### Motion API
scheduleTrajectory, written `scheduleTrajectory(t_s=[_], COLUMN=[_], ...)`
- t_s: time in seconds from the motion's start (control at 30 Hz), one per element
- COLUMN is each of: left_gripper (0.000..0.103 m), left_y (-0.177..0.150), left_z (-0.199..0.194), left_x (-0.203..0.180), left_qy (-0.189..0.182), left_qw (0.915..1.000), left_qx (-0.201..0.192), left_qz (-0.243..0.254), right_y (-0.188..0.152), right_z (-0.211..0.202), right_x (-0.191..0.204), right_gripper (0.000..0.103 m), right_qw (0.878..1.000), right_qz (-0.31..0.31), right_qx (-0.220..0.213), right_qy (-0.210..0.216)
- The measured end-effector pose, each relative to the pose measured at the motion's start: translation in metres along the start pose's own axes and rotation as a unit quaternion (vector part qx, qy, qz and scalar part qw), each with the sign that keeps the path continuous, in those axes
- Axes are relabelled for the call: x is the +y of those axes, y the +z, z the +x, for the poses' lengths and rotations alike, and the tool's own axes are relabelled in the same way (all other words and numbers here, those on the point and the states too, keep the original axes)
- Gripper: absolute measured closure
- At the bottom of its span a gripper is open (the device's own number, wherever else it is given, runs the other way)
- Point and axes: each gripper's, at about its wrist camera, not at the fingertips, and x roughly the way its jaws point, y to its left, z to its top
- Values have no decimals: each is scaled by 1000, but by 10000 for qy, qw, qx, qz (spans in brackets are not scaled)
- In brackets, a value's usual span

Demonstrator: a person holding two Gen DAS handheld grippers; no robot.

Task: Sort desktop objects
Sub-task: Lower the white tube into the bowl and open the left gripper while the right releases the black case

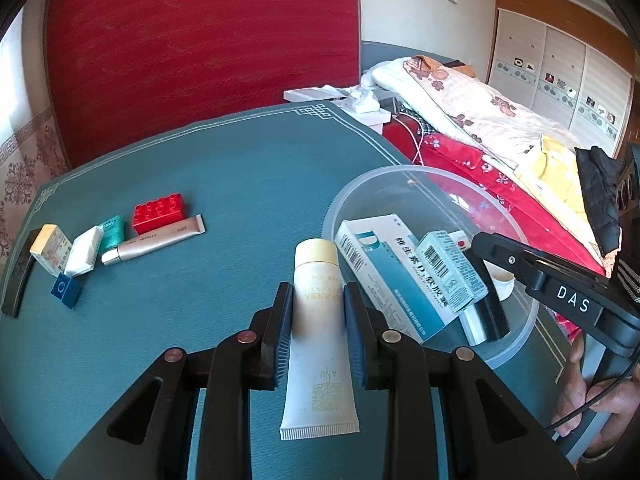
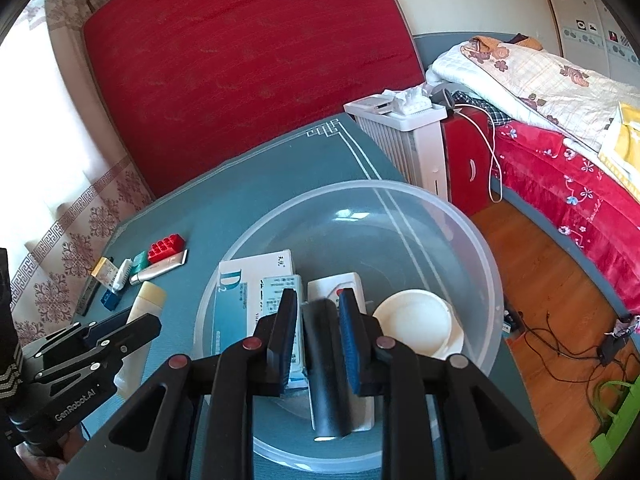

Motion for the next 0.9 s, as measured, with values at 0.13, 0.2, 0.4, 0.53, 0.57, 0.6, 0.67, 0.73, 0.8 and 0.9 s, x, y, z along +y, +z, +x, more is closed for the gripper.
scheduleTrajectory(t_s=[0.13,0.2,0.4,0.53,0.57,0.6,0.67,0.73,0.8,0.9], left_gripper=[75,75,75,75,75,75,75,75,75,75], left_y=[3,6,15,20,22,23,25,28,29,31], left_z=[2,3,13,19,21,22,26,29,32,38], left_x=[-4,-7,-12,-16,-17,-18,-20,-22,-23,-25], left_qy=[-55,-107,-449,-644,-702,-742,-820,-885,-917,-967], left_qw=[10000,9999,9989,9978,9974,9970,9964,9958,9955,9947], left_qx=[-2,6,84,123,130,135,145,144,136,180], left_qz=[39,43,-44,-113,-134,-150,-185,-207,-216,-297], right_y=[2,2,5,7,7,7,6,6,5,5], right_z=[-2,-3,-6,-8,-8,-8,-9,-8,-7,-7], right_x=[0,-1,-4,-7,-7,-8,-10,-11,-11,-12], right_gripper=[77,77,77,77,77,77,77,77,77,77], right_qw=[10000,10000,9998,9997,9997,9996,9996,9996,9995,9996], right_qz=[33,57,139,187,195,211,228,236,250,248], right_qx=[-33,-50,-108,-146,-151,-156,-159,-156,-145,-131], right_qy=[-12,-20,-44,-61,-66,-73,-76,-86,-91,-89])
